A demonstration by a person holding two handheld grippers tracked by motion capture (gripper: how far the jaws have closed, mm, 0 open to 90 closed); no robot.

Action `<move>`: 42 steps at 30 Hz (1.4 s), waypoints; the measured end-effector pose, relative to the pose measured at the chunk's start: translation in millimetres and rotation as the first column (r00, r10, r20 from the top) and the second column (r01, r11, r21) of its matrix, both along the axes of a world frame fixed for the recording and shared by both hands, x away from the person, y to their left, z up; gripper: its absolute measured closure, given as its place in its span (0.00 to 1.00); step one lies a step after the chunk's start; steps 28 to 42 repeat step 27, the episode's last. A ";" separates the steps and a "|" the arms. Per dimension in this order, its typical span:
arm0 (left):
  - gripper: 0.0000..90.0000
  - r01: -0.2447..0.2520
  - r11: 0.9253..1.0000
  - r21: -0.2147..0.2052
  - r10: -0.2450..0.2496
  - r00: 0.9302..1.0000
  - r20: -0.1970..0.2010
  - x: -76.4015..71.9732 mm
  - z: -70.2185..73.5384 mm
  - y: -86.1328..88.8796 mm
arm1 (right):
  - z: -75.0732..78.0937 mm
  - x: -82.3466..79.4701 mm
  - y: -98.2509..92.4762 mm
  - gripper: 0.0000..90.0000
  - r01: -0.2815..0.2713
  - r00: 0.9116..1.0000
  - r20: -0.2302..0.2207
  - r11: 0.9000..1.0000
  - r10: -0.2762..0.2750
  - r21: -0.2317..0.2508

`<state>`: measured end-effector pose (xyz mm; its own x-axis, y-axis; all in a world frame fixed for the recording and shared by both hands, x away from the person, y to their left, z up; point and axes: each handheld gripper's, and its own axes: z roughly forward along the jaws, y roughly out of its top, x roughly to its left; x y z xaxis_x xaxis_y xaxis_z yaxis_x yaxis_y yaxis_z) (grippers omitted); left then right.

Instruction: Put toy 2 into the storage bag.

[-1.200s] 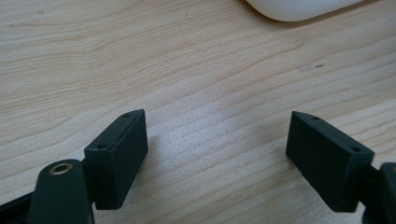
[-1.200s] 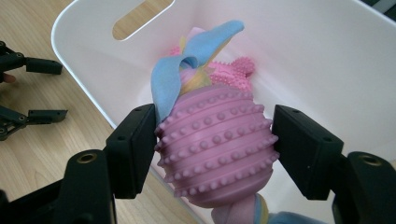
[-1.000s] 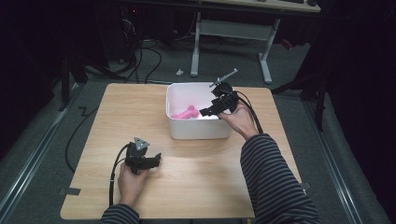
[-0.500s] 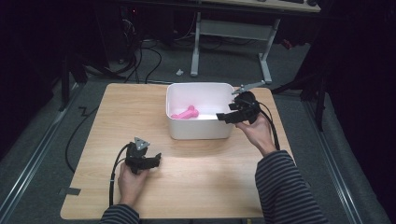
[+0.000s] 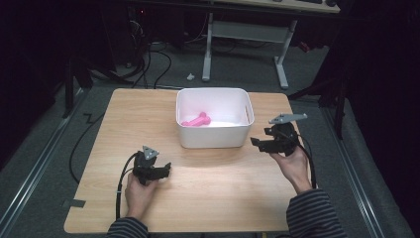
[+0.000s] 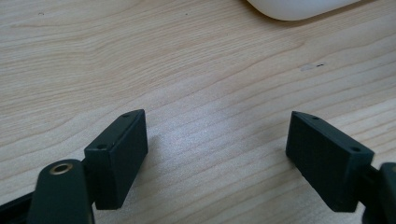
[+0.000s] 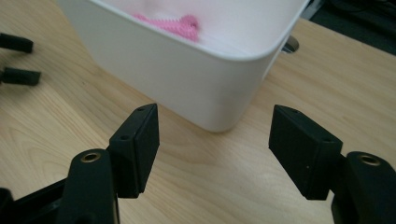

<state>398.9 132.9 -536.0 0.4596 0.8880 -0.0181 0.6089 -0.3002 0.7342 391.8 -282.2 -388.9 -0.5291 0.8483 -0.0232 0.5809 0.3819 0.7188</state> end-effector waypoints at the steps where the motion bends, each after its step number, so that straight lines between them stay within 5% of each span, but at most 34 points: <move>1: 0.23 -0.001 1.000 0.000 0.001 1.000 0.001 0.0 -0.1 -0.1 | -7.2 -2.9 -3.0 0.38 0.009 1.000 -0.002 1.000 -0.009 0.000; 5: 0.23 -0.001 1.000 0.000 0.001 1.000 0.001 -0.1 -0.1 -0.1 | -37.5 -11.5 -15.9 0.39 0.063 0.998 -0.002 0.998 -0.063 0.002; 10: 0.23 -0.001 1.000 0.000 0.001 1.000 0.001 0.0 -0.1 -0.1 | -83.4 -15.3 -32.2 0.38 0.106 0.994 -0.048 0.991 -0.102 0.079; 12: 0.23 -0.001 1.000 0.000 0.001 1.000 0.001 -0.1 -0.1 -0.1 | -102.0 -16.5 -33.2 0.38 0.112 0.992 -0.059 0.993 -0.110 0.035; 16: 0.23 0.000 1.000 0.001 0.000 1.000 0.001 -0.1 -0.1 0.0 | -129.7 -18.4 -28.9 0.34 0.181 0.982 -0.041 0.978 -0.186 -0.105; 17: 0.23 0.000 1.000 0.001 0.000 1.000 0.001 -0.1 -0.1 -0.1 | -133.2 -19.2 -29.6 0.34 0.183 0.982 -0.032 0.979 -0.186 -0.085; 21: 0.23 0.000 1.000 0.002 0.000 1.000 0.000 -0.2 0.0 -0.1 | -141.6 -21.5 -37.6 0.33 0.198 0.980 -0.003 0.980 -0.198 0.009; 42: 0.23 -0.001 1.000 0.002 0.001 1.000 0.001 -0.2 -0.1 -0.1 | -141.7 -23.1 -36.3 0.30 0.226 0.974 -0.003 0.974 -0.226 0.005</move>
